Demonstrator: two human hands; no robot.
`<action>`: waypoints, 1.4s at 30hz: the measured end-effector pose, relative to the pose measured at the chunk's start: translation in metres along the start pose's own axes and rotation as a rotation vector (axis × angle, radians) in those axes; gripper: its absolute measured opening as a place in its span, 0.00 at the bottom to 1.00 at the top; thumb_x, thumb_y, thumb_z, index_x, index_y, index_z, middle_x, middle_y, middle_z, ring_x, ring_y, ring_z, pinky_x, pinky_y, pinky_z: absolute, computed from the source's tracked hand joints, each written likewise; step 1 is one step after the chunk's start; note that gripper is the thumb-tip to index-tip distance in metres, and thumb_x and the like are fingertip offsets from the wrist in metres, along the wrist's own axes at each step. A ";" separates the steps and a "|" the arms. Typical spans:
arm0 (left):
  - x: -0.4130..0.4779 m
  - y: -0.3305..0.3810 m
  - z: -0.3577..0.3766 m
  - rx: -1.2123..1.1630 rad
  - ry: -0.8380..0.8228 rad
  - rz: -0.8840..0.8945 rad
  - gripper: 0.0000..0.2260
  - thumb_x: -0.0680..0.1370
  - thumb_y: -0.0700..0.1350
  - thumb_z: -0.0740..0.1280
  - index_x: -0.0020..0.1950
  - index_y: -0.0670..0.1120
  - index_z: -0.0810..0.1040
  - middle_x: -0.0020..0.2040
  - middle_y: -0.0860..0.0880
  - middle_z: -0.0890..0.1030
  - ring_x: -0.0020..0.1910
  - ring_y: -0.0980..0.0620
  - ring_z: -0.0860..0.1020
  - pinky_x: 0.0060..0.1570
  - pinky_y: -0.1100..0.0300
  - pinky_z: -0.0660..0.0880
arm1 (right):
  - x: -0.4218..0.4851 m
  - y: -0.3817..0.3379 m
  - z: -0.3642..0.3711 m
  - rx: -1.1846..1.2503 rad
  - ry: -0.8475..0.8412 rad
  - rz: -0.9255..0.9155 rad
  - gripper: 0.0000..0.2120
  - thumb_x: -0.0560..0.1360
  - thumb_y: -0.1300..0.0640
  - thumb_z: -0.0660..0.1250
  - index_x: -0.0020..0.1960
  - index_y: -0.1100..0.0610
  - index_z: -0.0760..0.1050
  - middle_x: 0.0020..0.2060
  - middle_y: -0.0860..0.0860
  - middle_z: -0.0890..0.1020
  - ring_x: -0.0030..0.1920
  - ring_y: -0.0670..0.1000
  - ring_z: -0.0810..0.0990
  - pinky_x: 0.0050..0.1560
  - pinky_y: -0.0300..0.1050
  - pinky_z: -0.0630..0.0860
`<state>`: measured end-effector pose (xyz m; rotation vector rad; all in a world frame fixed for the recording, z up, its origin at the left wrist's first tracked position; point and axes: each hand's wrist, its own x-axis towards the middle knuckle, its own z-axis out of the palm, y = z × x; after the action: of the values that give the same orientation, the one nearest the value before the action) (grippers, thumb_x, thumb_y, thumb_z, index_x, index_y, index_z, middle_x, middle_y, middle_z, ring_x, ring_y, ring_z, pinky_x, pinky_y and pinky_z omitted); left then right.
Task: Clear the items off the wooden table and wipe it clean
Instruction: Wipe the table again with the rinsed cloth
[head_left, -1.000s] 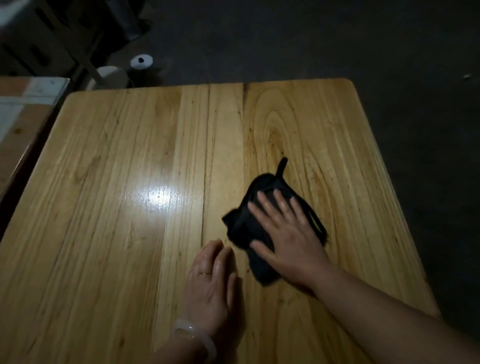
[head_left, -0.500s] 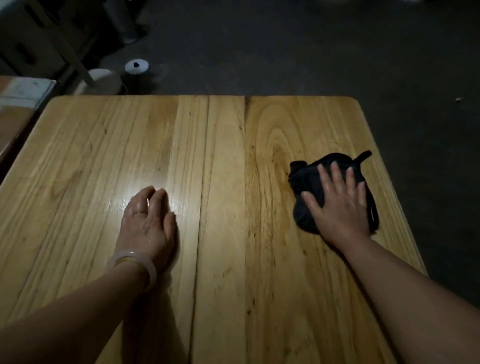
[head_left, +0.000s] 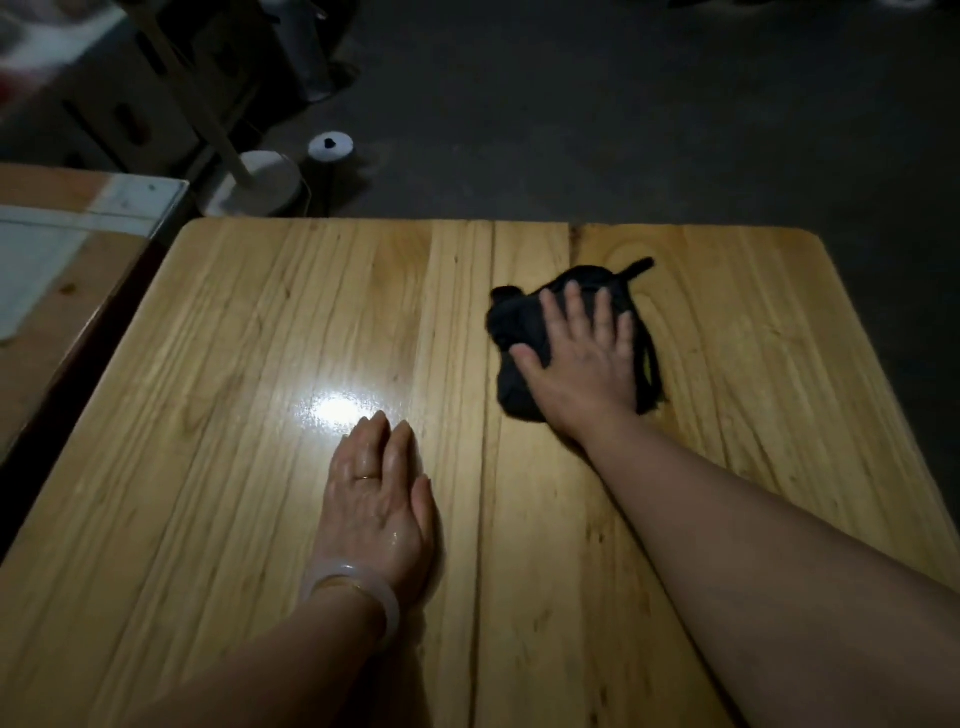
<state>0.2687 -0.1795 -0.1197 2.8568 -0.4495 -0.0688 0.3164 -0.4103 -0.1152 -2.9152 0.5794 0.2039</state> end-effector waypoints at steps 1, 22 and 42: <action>0.000 -0.001 0.000 0.003 -0.001 0.000 0.27 0.76 0.54 0.48 0.72 0.43 0.66 0.72 0.43 0.64 0.73 0.45 0.59 0.72 0.49 0.57 | -0.003 -0.012 0.001 0.006 -0.004 -0.050 0.34 0.79 0.33 0.43 0.79 0.46 0.36 0.78 0.49 0.36 0.77 0.56 0.33 0.75 0.58 0.34; 0.001 -0.004 0.003 0.017 -0.058 -0.006 0.27 0.77 0.54 0.47 0.74 0.46 0.62 0.75 0.46 0.59 0.75 0.49 0.53 0.74 0.50 0.55 | -0.040 0.157 -0.007 -0.006 0.074 0.321 0.37 0.76 0.28 0.40 0.79 0.45 0.42 0.79 0.49 0.42 0.78 0.54 0.38 0.76 0.57 0.39; 0.002 -0.002 0.005 0.088 -0.043 0.056 0.25 0.75 0.50 0.54 0.67 0.39 0.72 0.69 0.39 0.70 0.71 0.44 0.61 0.65 0.48 0.58 | 0.075 -0.072 0.001 0.014 0.041 -0.029 0.34 0.78 0.33 0.44 0.79 0.45 0.41 0.79 0.50 0.40 0.77 0.56 0.36 0.75 0.59 0.35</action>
<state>0.2707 -0.1794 -0.1248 2.9318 -0.5545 -0.1033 0.4126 -0.3717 -0.1190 -2.9182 0.5413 0.1366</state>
